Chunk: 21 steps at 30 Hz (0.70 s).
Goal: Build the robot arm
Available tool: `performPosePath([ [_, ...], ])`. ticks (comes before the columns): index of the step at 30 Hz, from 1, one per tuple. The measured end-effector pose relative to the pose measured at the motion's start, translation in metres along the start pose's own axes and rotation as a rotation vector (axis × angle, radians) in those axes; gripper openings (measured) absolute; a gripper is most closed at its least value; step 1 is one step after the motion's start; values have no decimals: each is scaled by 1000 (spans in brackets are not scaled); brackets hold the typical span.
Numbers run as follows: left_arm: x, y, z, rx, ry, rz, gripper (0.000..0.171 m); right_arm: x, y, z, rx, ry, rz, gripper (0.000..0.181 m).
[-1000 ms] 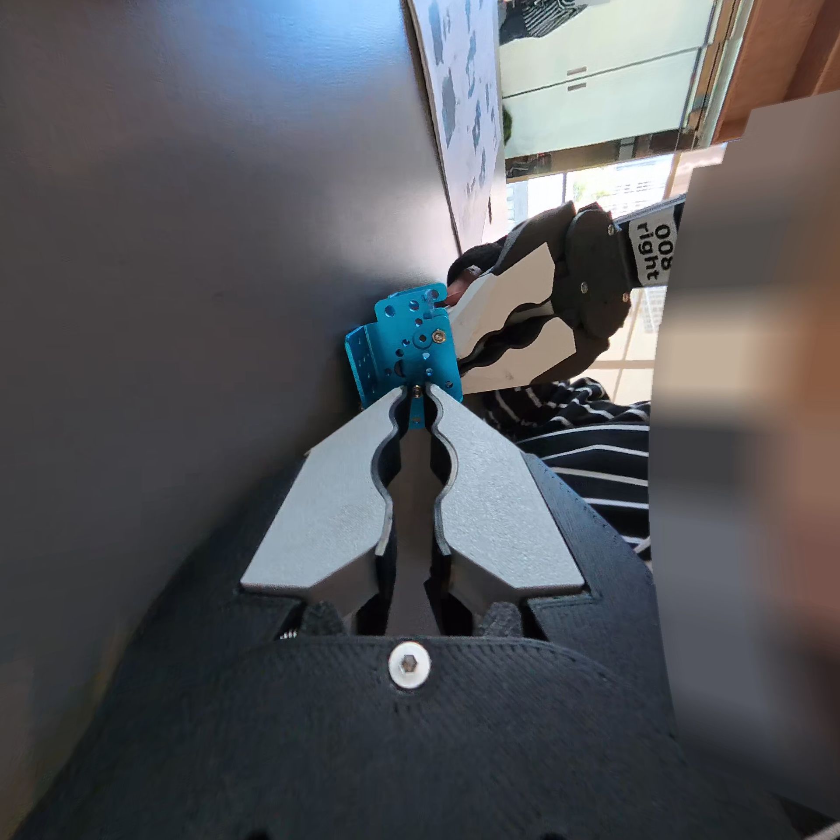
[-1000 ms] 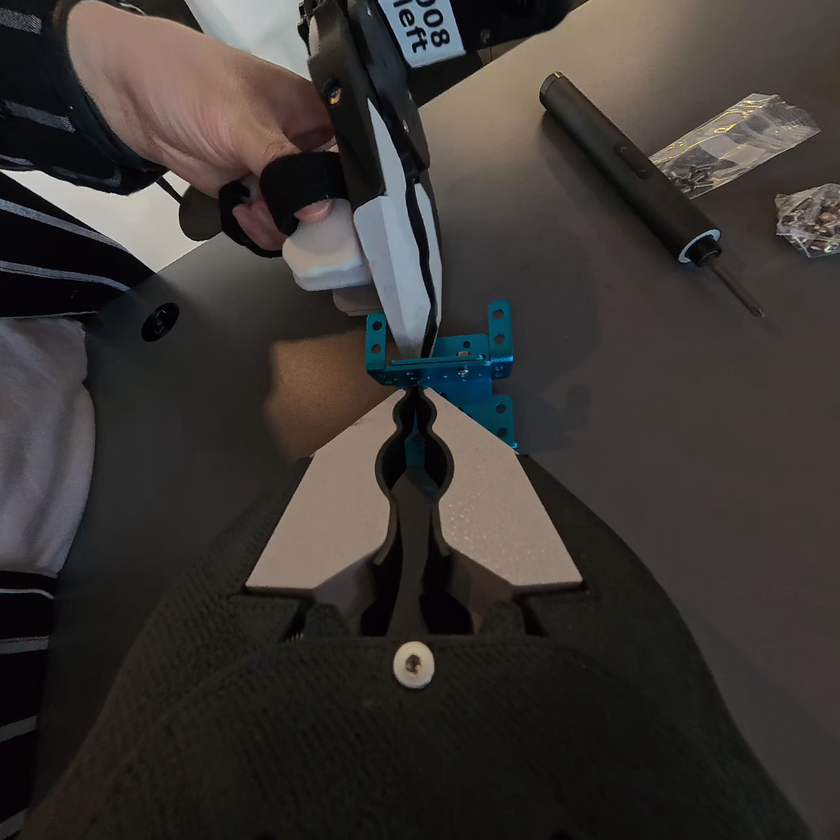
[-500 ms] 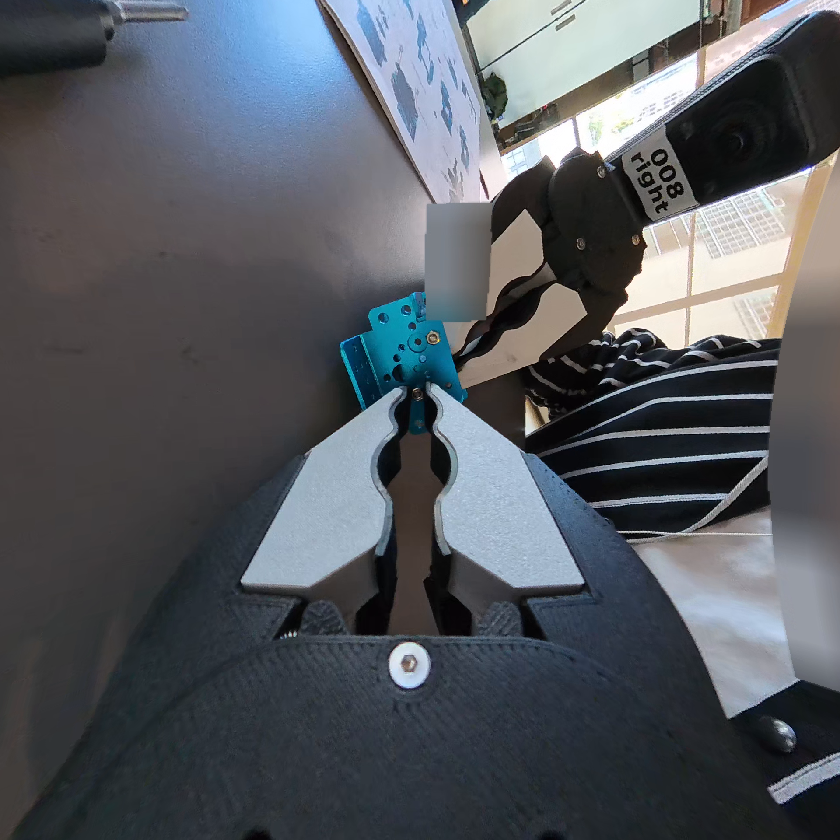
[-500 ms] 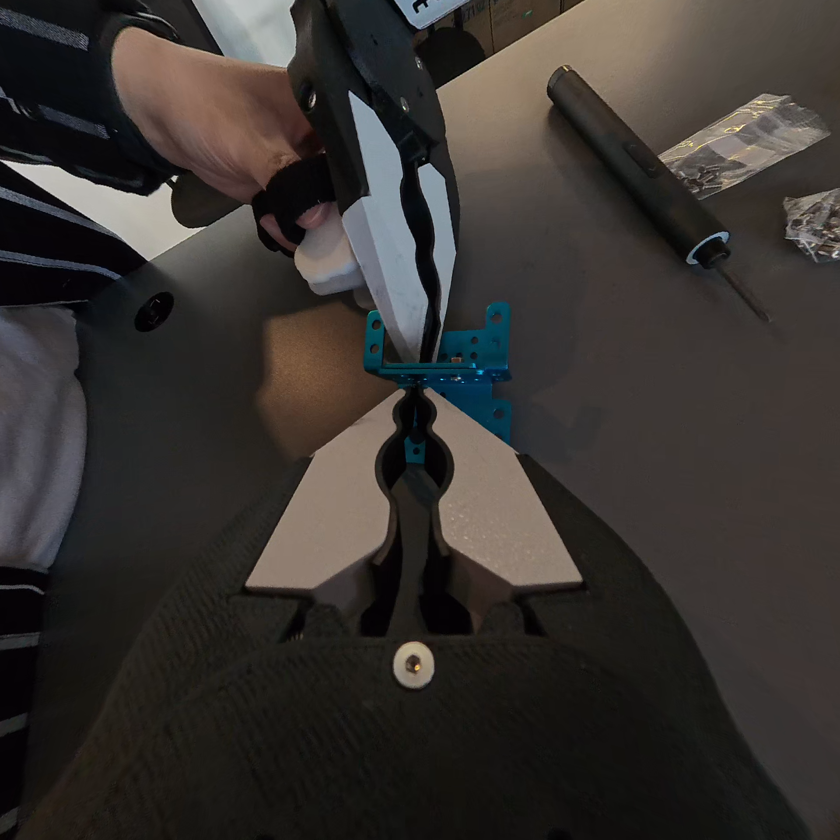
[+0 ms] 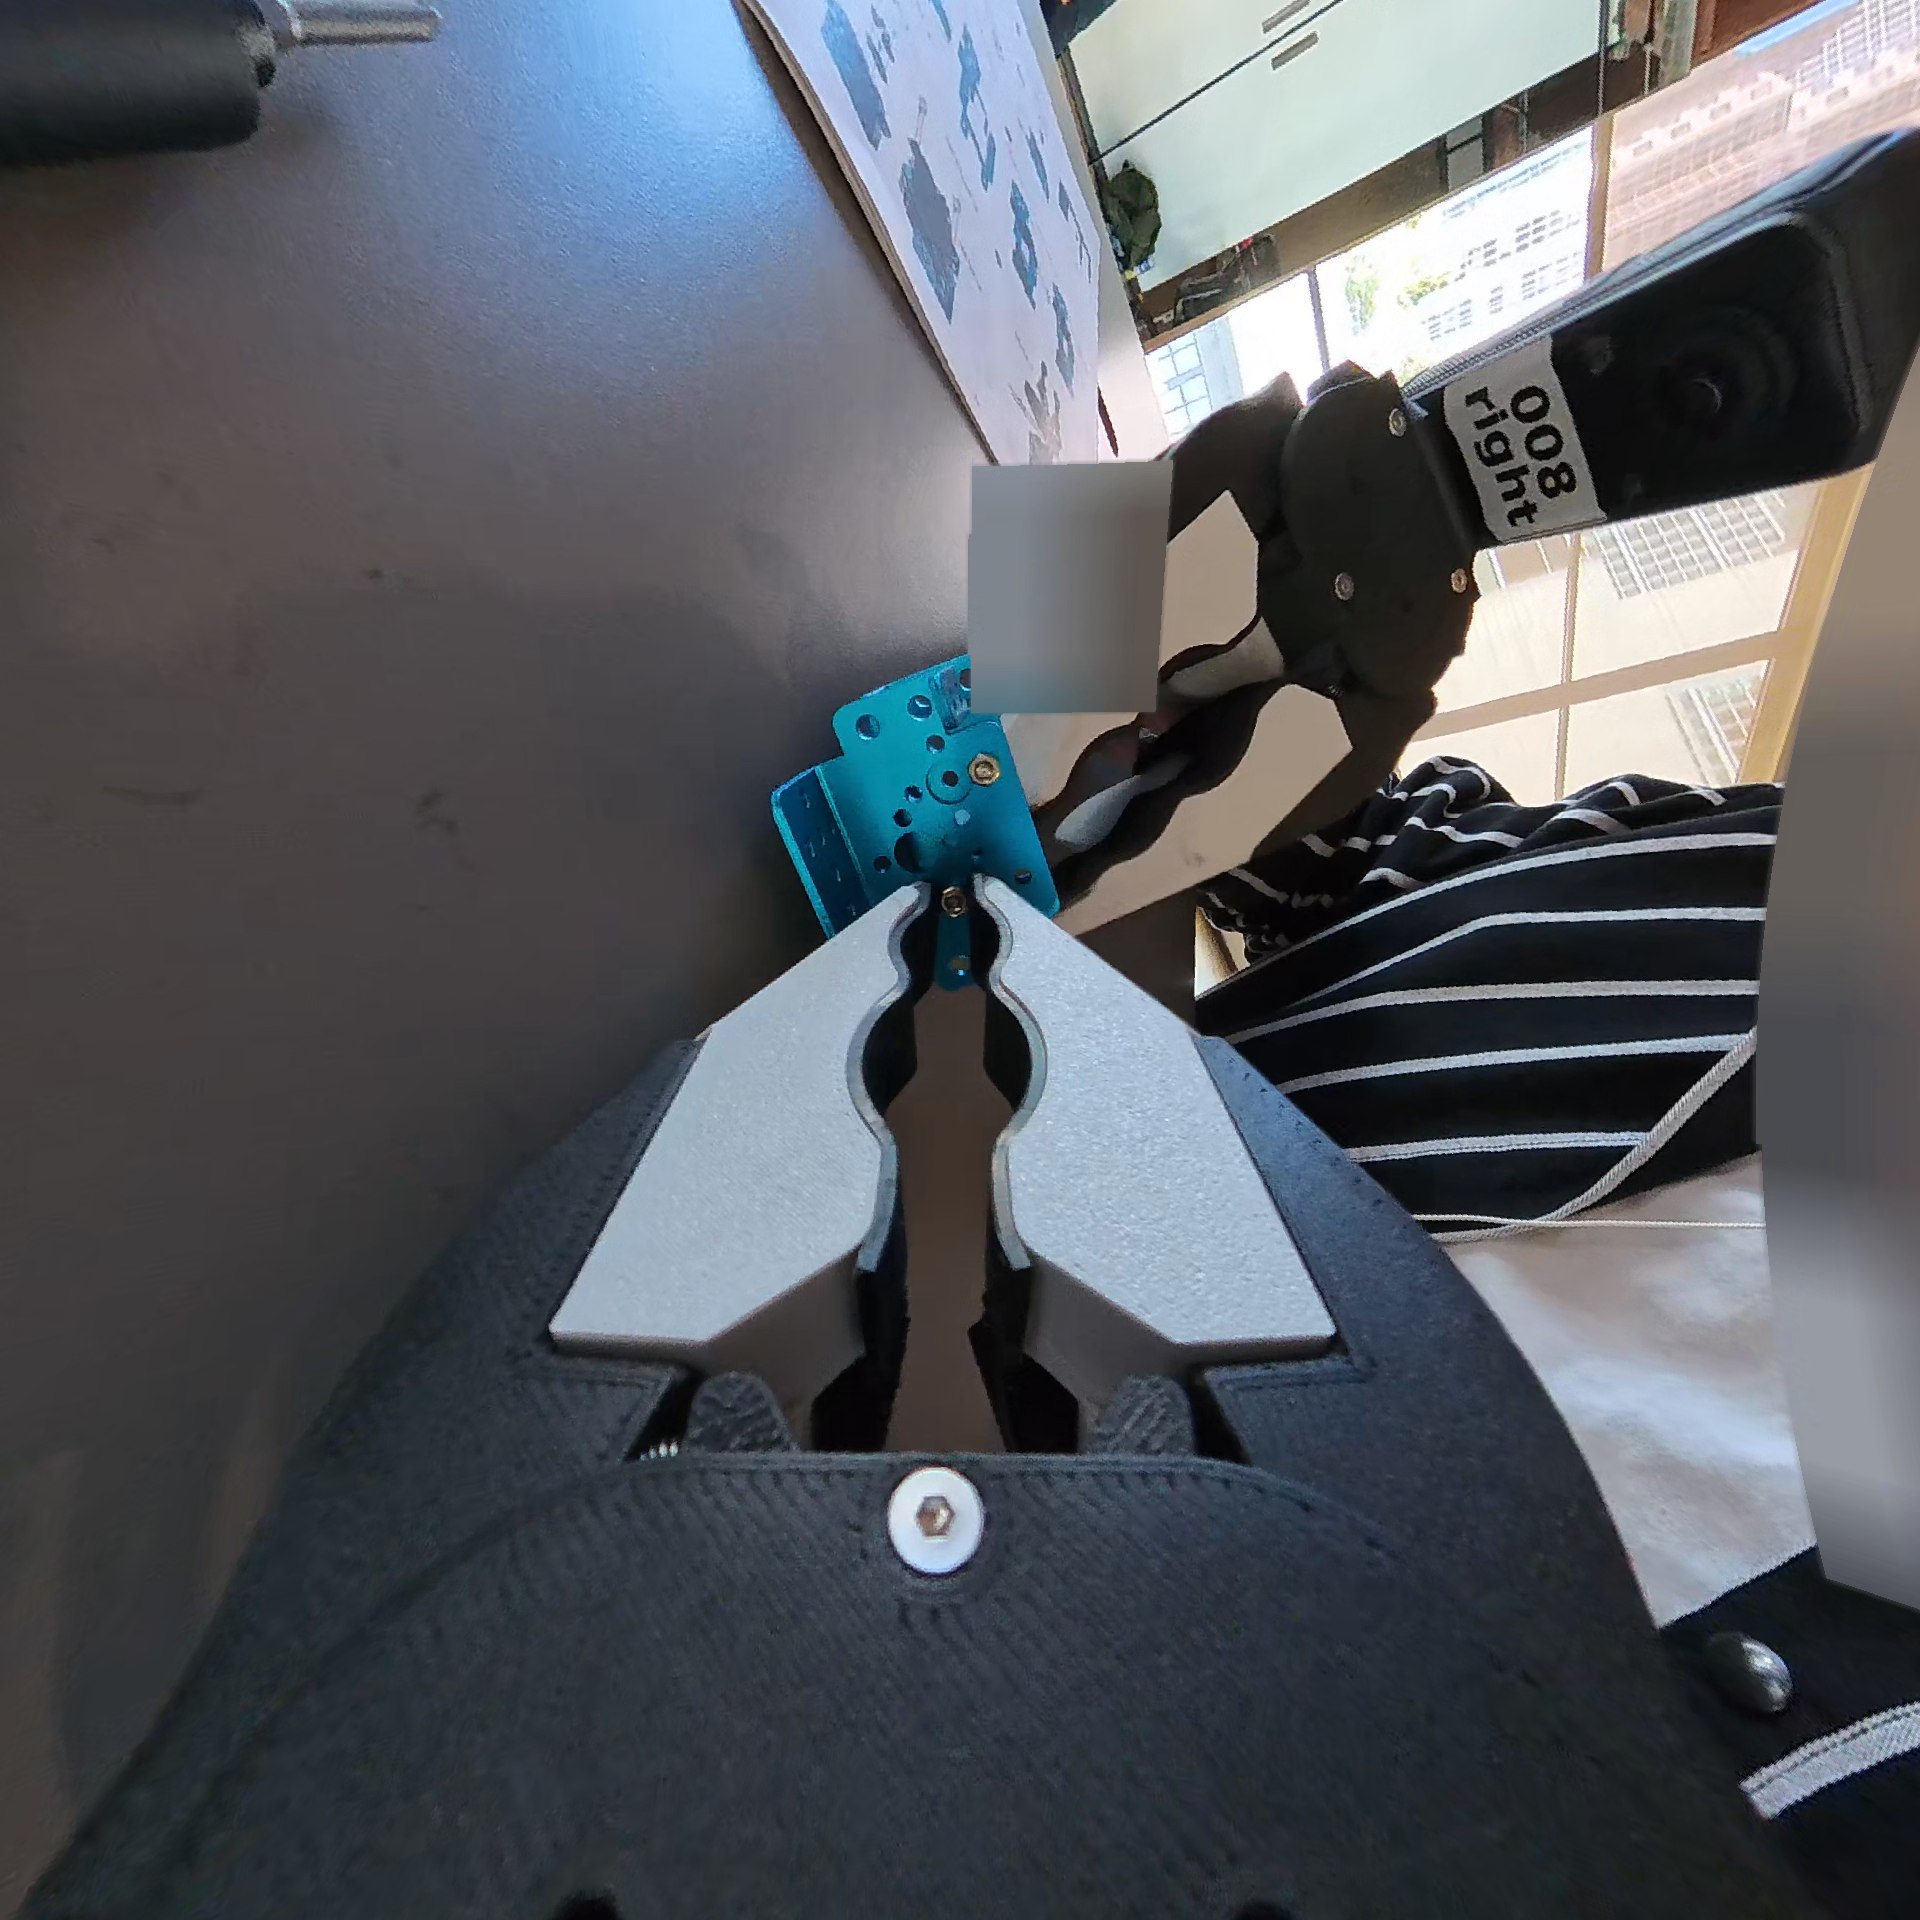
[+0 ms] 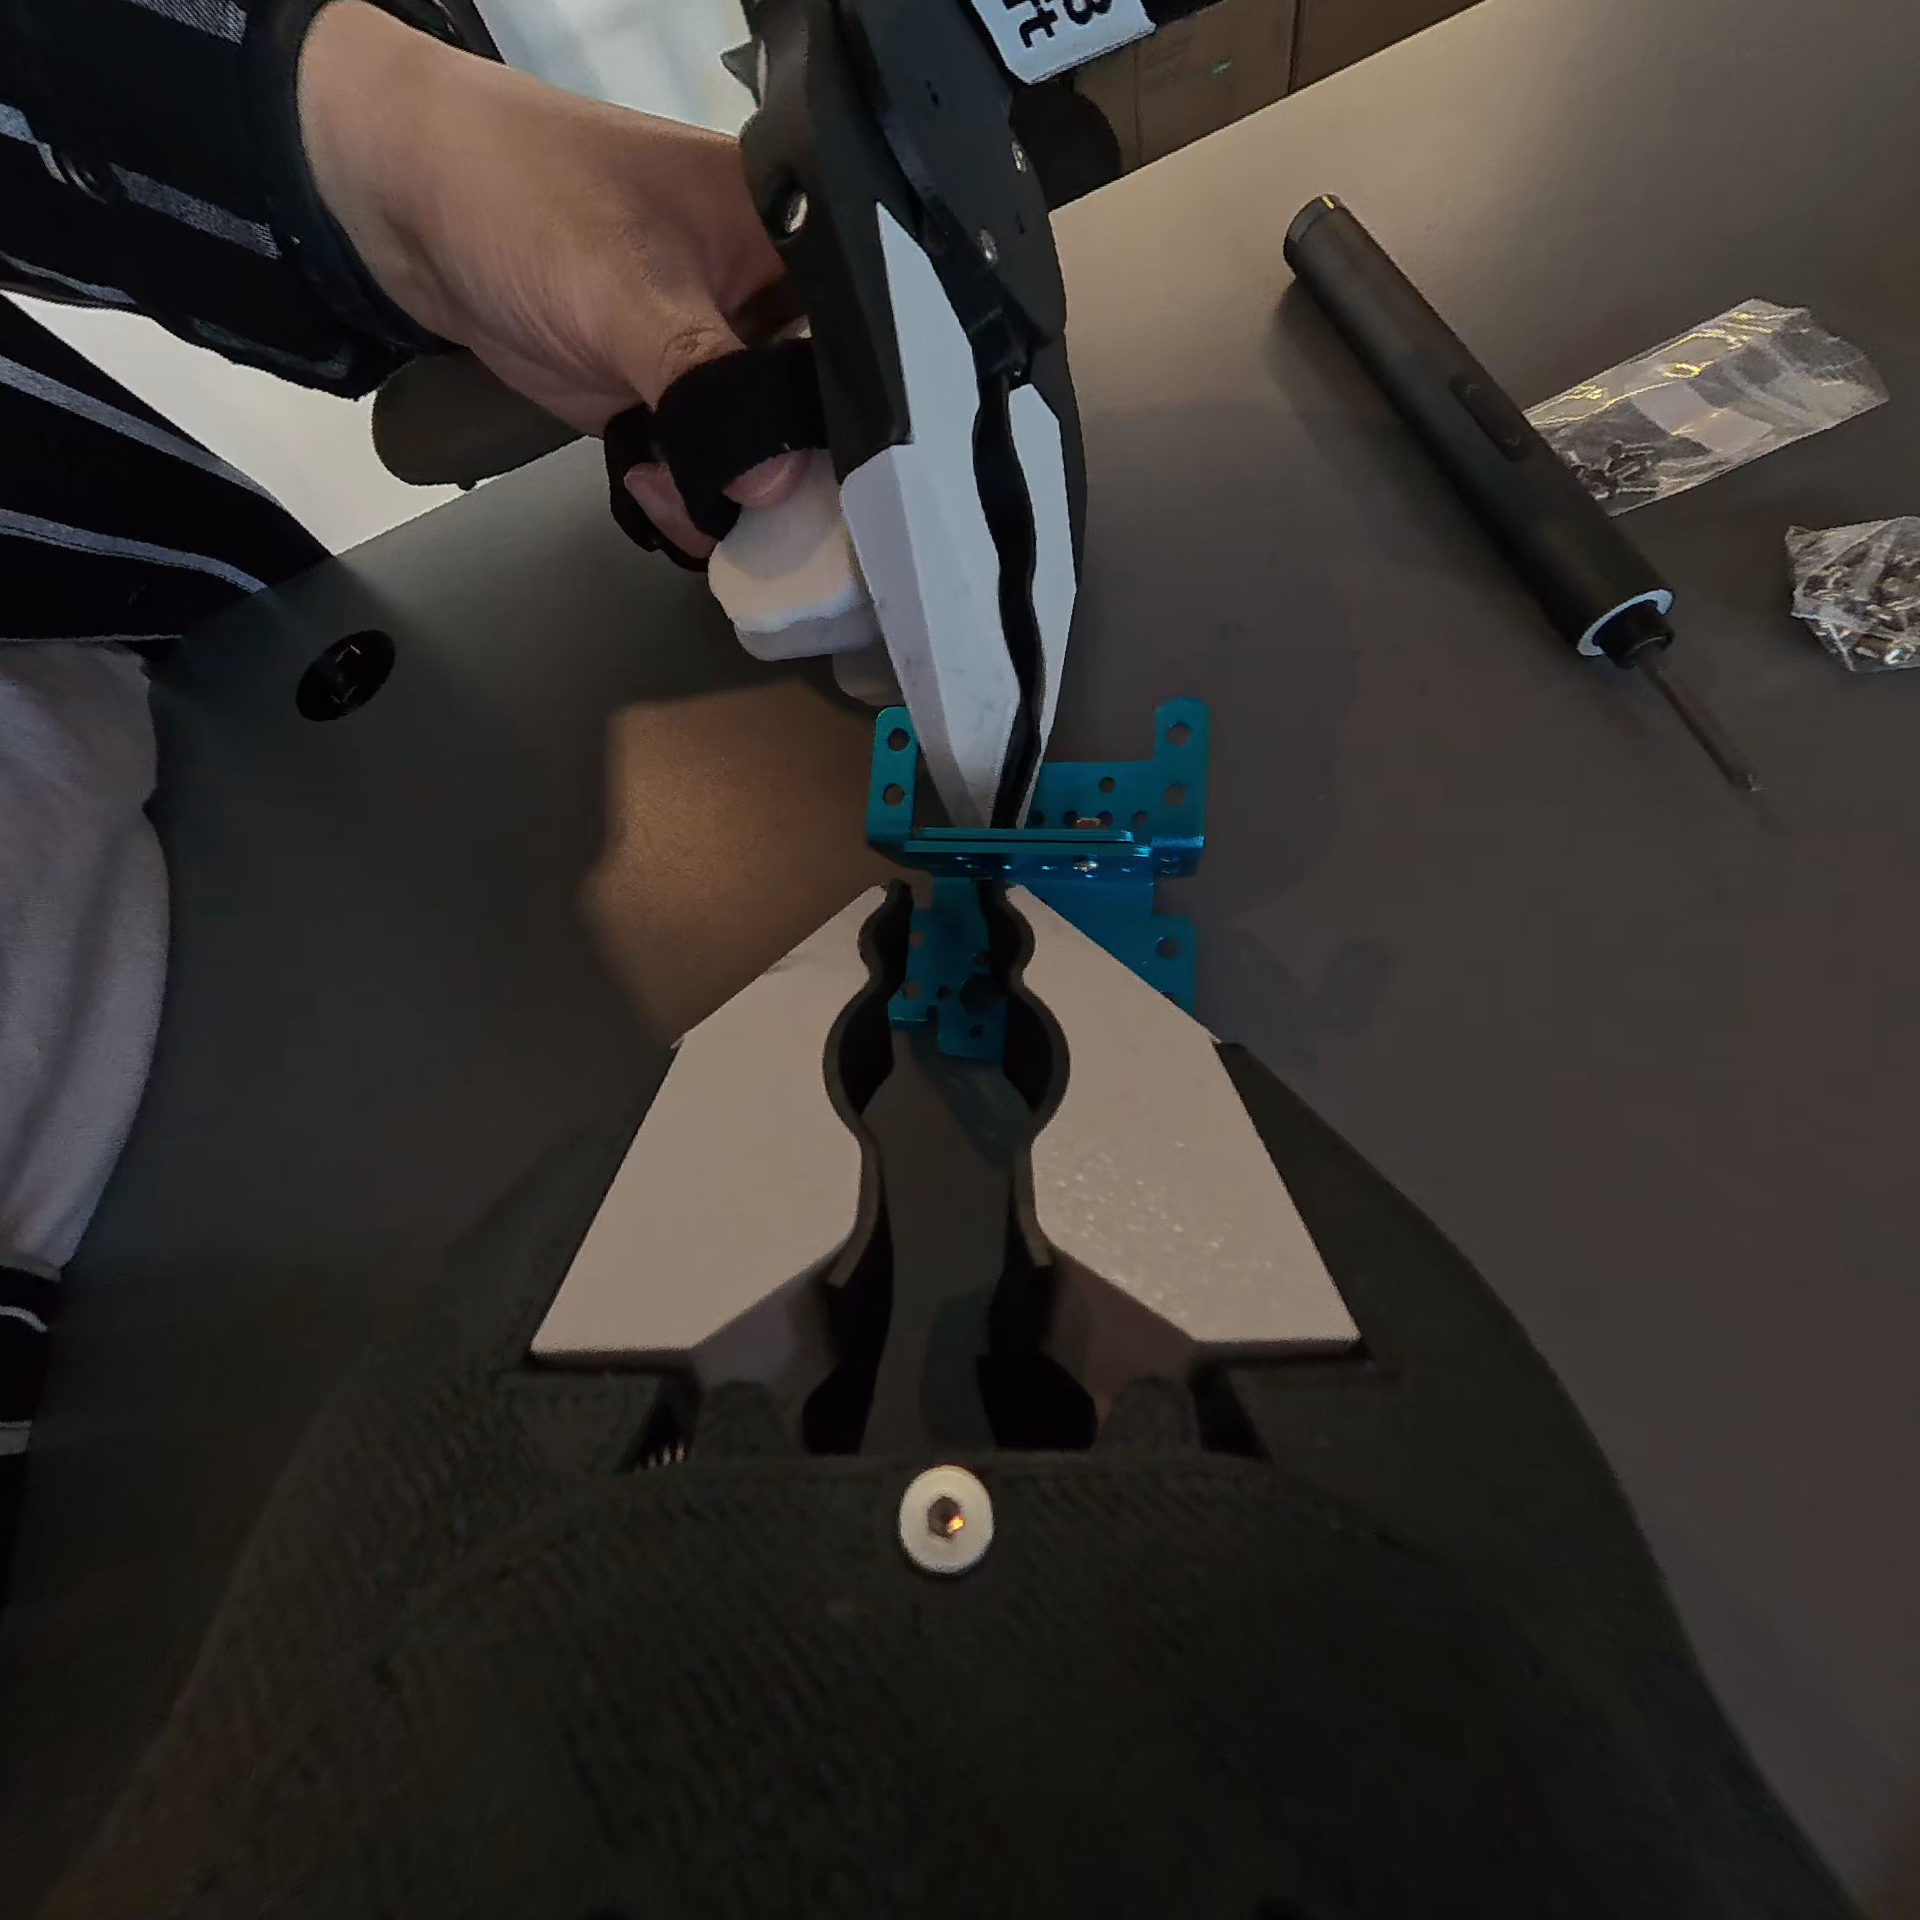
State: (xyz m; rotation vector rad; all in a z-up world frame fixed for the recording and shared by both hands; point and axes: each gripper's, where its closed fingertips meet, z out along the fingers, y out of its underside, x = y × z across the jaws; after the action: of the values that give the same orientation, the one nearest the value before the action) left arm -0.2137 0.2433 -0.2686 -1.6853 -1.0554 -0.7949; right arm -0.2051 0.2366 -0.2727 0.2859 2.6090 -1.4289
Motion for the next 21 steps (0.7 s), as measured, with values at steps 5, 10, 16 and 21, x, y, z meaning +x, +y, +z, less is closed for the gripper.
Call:
performPosePath([
  [5, 1, -1, 0, 2, 12, -17, 6, 0, 0, 0, -2, 3, -5, 16],
  [10, 1, -2, -1, 10, 24, -36, 8, 0, 1, 1, -4, 6, -6, 17],
  [16, 1, -2, -1, 7, 25, -45, 8, 0, 1, 1, -7, 6, -11, 17],
  [21, 1, -3, -1, 3, 29, -62, 8, -1, 1, 1, -8, 6, -17, 17],
])
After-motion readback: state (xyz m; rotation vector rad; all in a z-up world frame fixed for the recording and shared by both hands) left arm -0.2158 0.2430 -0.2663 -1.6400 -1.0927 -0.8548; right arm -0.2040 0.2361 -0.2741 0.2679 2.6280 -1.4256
